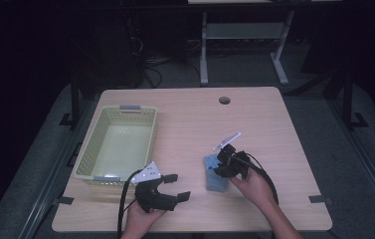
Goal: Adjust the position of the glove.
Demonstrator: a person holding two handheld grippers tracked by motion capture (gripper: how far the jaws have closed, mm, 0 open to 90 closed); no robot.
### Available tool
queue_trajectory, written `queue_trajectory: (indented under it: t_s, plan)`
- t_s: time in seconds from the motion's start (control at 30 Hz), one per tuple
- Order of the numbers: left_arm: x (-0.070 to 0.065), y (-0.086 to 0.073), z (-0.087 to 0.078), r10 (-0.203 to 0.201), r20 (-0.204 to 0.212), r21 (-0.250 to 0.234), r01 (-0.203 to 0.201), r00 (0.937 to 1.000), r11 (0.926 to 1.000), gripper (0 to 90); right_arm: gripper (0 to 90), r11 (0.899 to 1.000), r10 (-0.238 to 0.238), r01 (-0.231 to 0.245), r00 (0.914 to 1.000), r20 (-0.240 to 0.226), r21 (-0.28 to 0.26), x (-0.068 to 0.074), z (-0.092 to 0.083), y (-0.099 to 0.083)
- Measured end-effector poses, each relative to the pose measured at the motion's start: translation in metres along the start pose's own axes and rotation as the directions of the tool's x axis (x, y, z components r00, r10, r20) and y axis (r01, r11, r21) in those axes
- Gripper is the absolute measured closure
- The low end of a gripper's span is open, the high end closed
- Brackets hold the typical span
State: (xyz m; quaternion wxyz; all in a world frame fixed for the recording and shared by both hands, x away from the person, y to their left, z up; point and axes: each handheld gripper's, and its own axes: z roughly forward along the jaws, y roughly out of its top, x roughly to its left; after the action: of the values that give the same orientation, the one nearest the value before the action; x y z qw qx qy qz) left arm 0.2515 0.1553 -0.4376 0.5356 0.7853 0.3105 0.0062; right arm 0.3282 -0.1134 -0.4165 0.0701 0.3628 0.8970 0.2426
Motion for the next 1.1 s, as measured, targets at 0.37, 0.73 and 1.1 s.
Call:
queue_trajectory:
  t_s: [0.37,0.73,1.1]
  plan:
    - [-0.004,0.0,0.003,0.016,0.003,0.013,-0.016,0.9999,0.9998,18.2,79.2,0.999,0.02,-0.017,0.998,-0.06,0.045,-0.003,0.023,0.002]
    - [-0.002,-0.002,0.008,0.006,0.003,0.029,-0.006,1.0,0.9996,18.3,59.2,1.0,0.029,-0.029,0.9972,-0.069,-0.004,0.0,0.017,-0.002]
    - [-0.003,-0.001,0.015,0.02,-0.012,0.053,-0.02,0.9997,0.9984,21.0,43.2,0.986,0.135,-0.142,0.9875,-0.082,-0.091,-0.013,0.0,-0.021]
